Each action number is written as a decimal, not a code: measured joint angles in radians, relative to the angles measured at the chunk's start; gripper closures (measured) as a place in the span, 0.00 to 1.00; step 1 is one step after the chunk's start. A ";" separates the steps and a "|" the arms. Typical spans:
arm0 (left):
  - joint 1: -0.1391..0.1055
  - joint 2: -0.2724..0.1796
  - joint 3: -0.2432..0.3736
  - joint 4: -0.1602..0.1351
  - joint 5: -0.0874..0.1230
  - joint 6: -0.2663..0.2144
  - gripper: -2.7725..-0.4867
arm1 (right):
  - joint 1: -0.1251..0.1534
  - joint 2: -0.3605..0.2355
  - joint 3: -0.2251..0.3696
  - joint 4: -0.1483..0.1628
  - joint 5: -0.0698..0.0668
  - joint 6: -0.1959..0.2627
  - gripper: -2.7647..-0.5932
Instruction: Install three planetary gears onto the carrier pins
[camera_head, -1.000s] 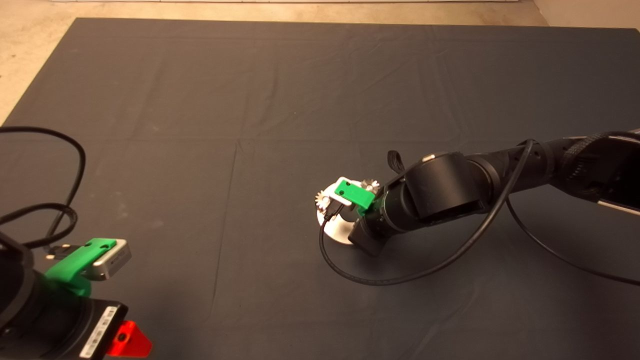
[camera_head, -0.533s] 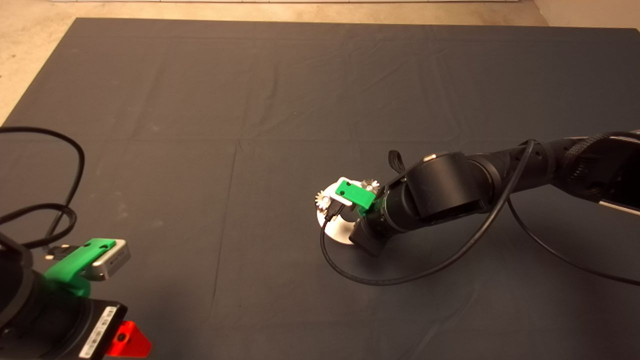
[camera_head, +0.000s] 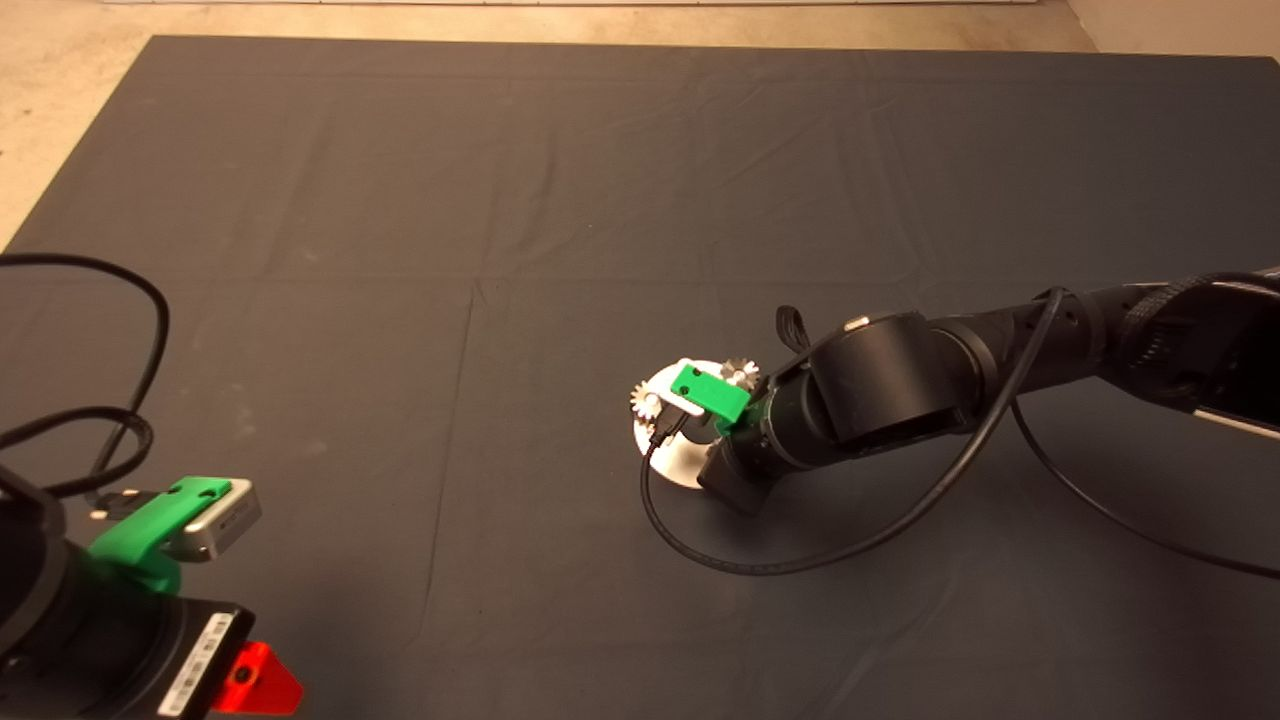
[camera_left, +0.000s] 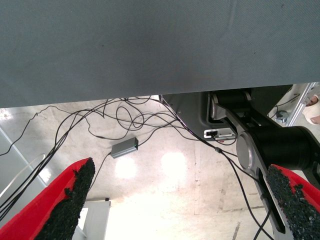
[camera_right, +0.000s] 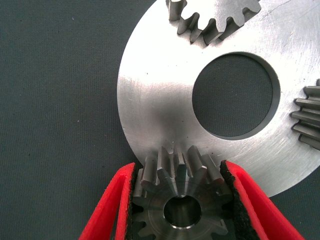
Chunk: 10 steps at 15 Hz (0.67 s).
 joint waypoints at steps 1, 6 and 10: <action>0.000 0.000 0.000 0.000 0.000 0.000 0.13 | 0.000 0.000 0.000 -0.002 0.000 0.000 0.82; 0.000 -0.002 0.000 0.000 0.000 0.000 0.13 | -0.011 0.000 -0.002 -0.014 -0.001 -0.008 0.82; 0.000 -0.002 0.000 0.000 0.000 0.001 0.13 | -0.017 0.000 -0.004 -0.026 -0.001 -0.011 0.81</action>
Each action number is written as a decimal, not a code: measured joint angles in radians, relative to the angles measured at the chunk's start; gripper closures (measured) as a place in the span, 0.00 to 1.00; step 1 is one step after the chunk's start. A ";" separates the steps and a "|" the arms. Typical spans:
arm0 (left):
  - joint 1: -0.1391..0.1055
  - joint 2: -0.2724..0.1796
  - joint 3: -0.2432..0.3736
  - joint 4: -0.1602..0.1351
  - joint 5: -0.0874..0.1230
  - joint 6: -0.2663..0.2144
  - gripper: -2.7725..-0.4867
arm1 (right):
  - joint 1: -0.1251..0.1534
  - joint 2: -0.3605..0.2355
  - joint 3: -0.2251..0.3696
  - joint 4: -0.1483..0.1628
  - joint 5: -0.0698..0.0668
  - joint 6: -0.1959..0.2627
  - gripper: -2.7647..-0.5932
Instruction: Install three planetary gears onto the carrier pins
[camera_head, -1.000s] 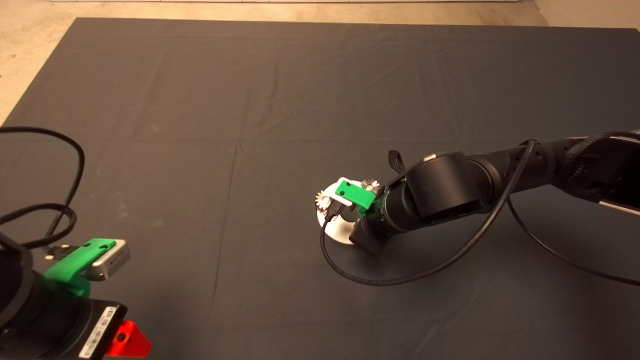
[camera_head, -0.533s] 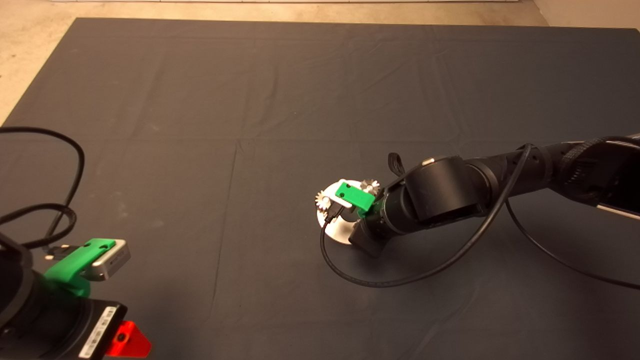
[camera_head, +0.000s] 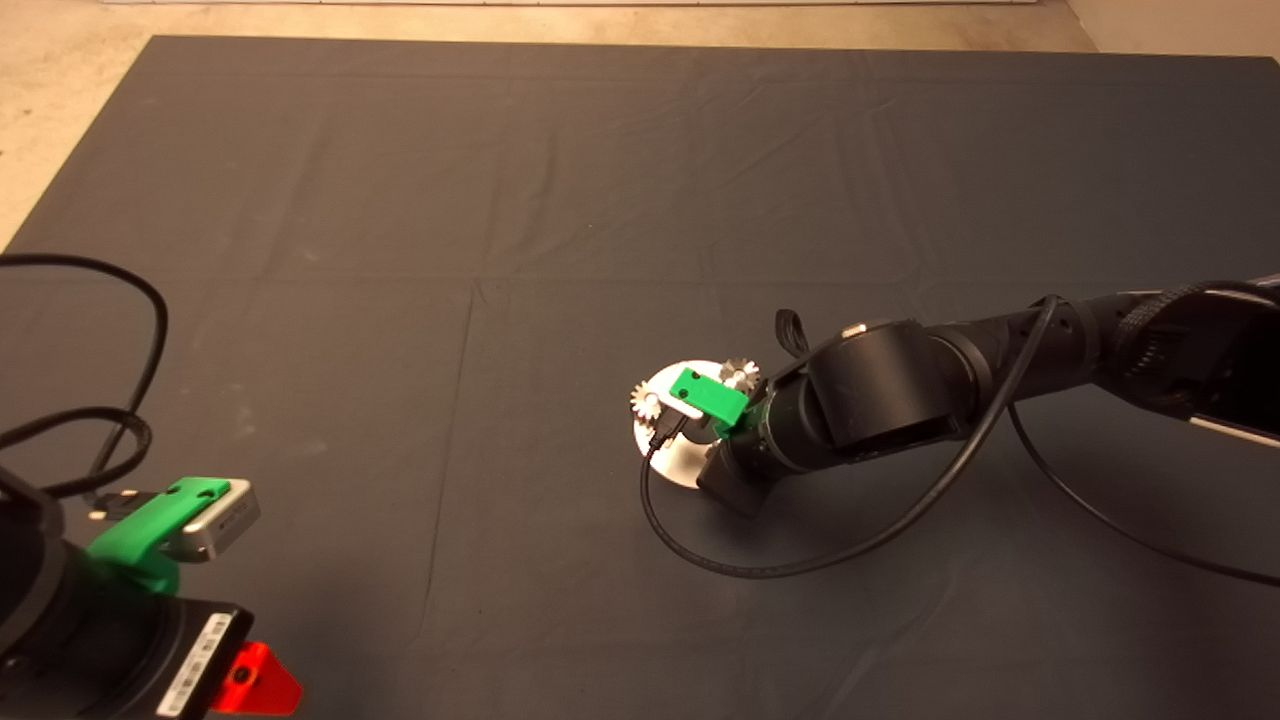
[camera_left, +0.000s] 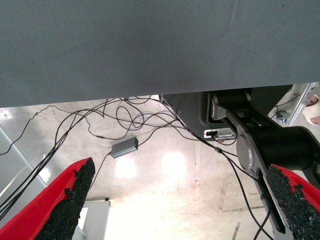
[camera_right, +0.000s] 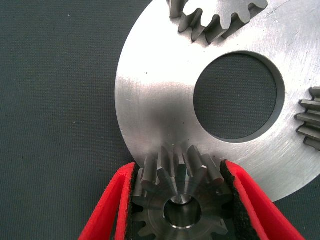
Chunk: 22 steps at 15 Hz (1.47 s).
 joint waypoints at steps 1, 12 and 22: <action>0.000 0.000 0.000 0.000 0.000 0.000 0.13 | 0.000 0.000 0.000 -0.001 0.000 0.000 0.81; 0.000 0.000 0.000 0.000 0.000 0.000 0.13 | 0.000 -0.003 0.000 -0.003 0.004 0.000 0.79; 0.000 0.000 0.000 0.000 0.000 0.000 0.13 | 0.001 -0.003 0.000 -0.004 0.006 0.000 0.73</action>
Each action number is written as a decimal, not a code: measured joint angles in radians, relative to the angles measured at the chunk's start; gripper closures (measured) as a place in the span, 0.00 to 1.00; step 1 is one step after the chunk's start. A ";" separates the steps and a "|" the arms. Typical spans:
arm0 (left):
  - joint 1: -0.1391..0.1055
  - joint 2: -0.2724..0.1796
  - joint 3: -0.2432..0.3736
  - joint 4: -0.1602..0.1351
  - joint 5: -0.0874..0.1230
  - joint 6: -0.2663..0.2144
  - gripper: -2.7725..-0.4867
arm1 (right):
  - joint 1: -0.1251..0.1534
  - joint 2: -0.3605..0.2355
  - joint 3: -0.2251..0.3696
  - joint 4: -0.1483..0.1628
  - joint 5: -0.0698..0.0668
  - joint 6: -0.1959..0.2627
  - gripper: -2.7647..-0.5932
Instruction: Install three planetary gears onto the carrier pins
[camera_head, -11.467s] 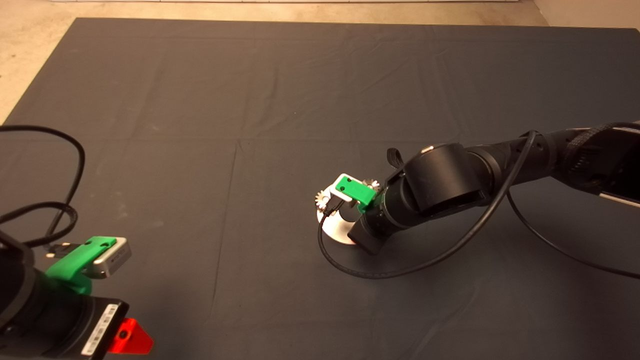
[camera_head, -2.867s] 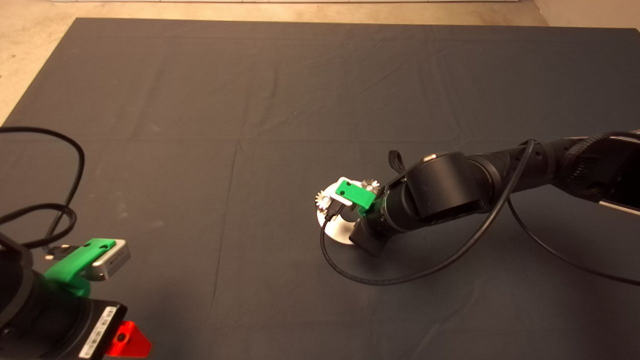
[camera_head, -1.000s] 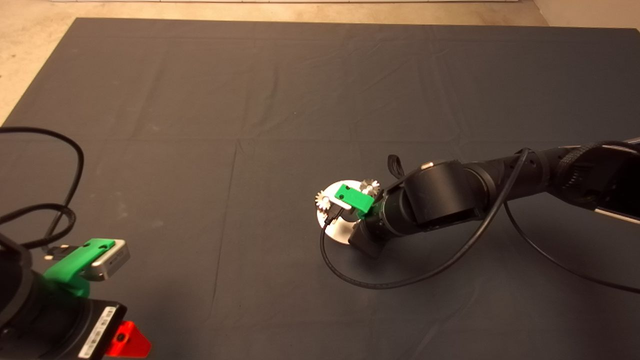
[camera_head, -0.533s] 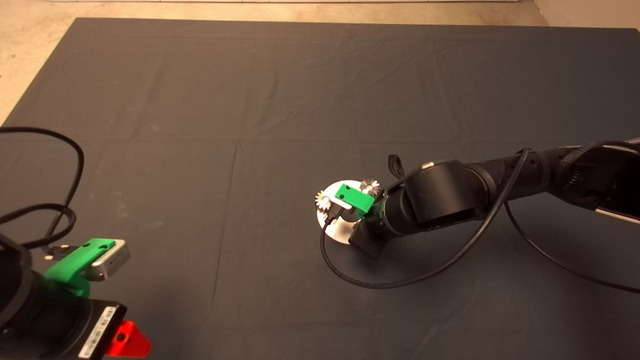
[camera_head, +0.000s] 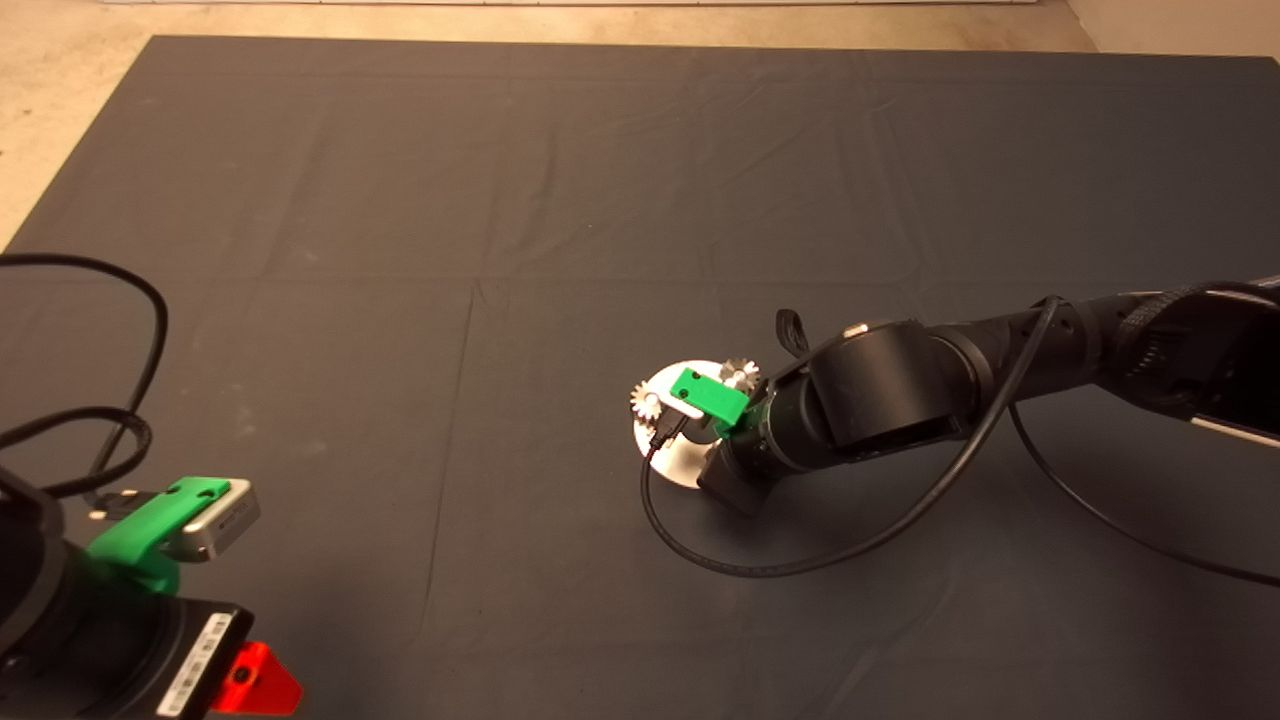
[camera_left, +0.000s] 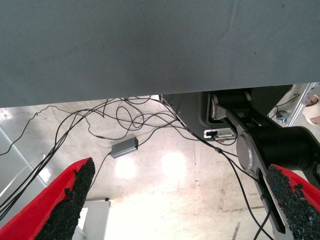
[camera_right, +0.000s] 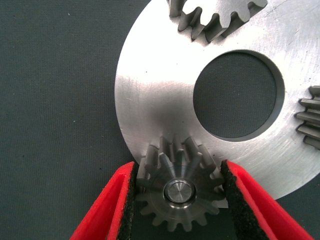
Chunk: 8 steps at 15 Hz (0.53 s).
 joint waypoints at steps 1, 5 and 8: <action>0.000 0.000 0.000 0.000 0.000 0.000 0.13 | 0.000 0.000 0.000 0.000 0.000 0.000 0.73; 0.000 0.000 0.000 0.000 0.000 0.000 0.13 | 0.000 0.000 0.000 0.000 0.000 0.000 0.68; 0.000 0.000 0.000 0.000 0.000 0.000 0.13 | 0.018 -0.038 0.012 0.008 0.019 0.001 0.61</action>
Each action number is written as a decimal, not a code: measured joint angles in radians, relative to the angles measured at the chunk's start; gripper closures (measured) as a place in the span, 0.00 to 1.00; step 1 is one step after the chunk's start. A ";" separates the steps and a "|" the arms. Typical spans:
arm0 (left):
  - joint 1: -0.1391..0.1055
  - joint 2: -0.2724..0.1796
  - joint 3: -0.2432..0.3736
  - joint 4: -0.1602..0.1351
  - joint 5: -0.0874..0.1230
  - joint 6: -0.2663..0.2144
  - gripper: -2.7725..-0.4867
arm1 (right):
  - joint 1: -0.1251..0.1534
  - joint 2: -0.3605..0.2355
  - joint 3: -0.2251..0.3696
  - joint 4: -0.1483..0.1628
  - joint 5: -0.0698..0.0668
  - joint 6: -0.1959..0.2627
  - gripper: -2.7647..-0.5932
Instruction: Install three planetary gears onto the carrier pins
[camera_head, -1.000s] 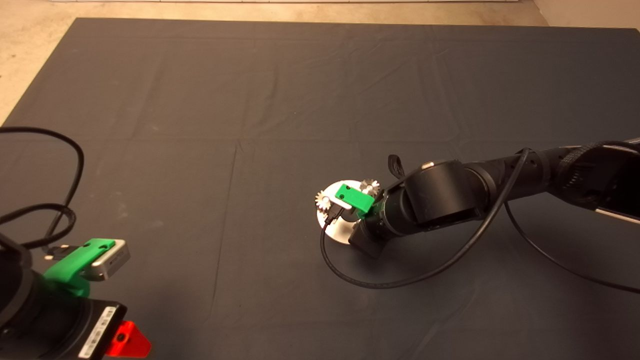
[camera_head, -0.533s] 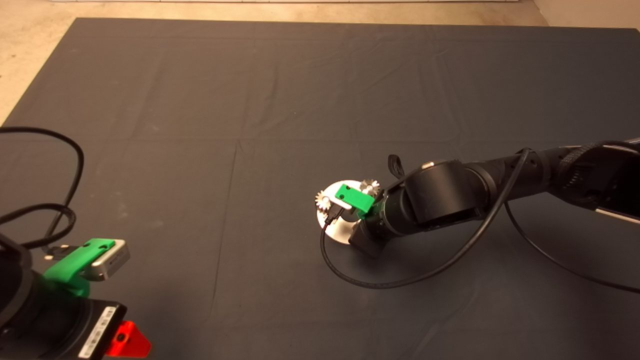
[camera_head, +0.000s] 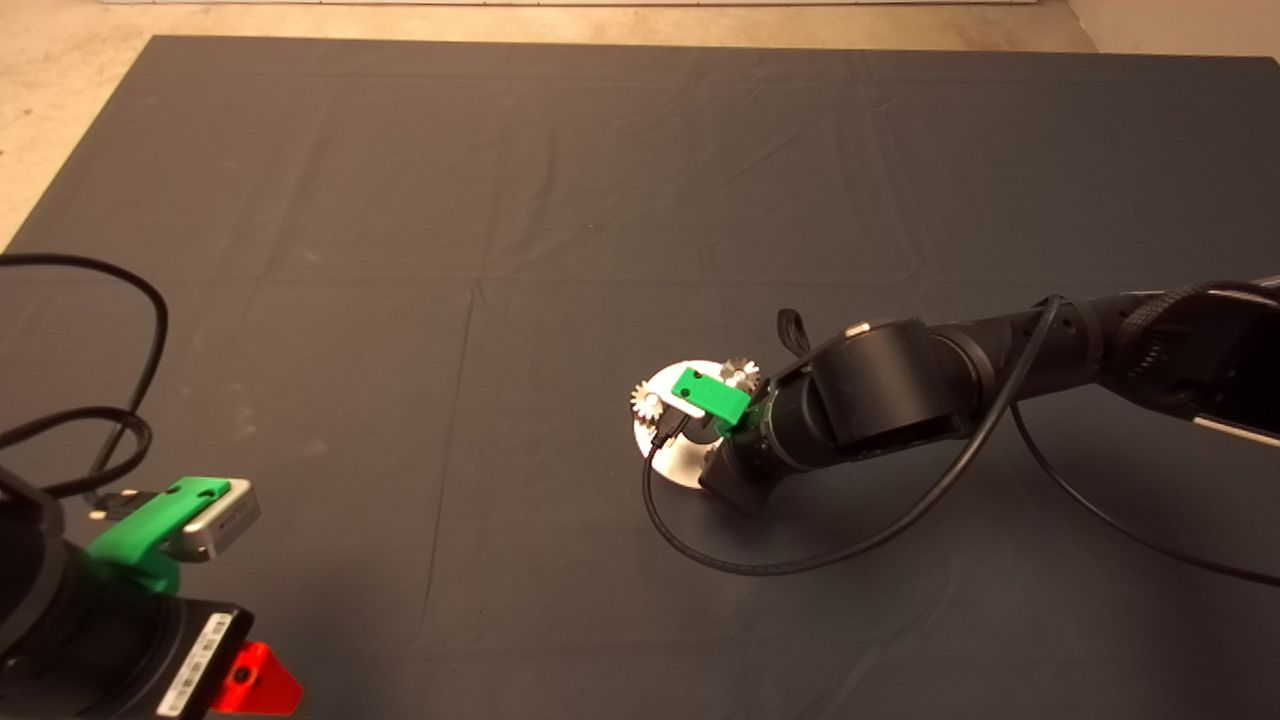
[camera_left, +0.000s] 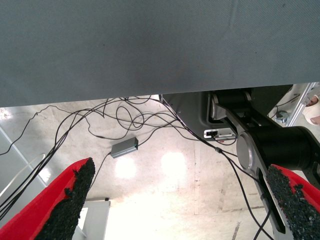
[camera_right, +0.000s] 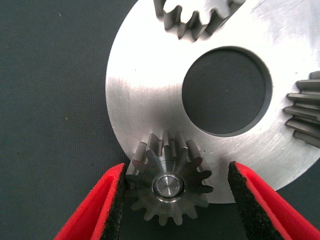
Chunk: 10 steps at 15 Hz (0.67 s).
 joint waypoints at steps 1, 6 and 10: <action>0.000 0.000 0.000 0.000 0.000 0.000 0.13 | 0.022 -0.023 0.022 0.005 0.000 0.004 0.61; 0.000 0.000 0.000 0.000 0.000 0.000 0.13 | 0.137 -0.200 0.131 0.076 -0.017 0.083 0.54; 0.000 0.006 0.000 -0.001 0.000 0.012 0.13 | 0.225 -0.269 0.207 0.170 -0.019 0.204 0.47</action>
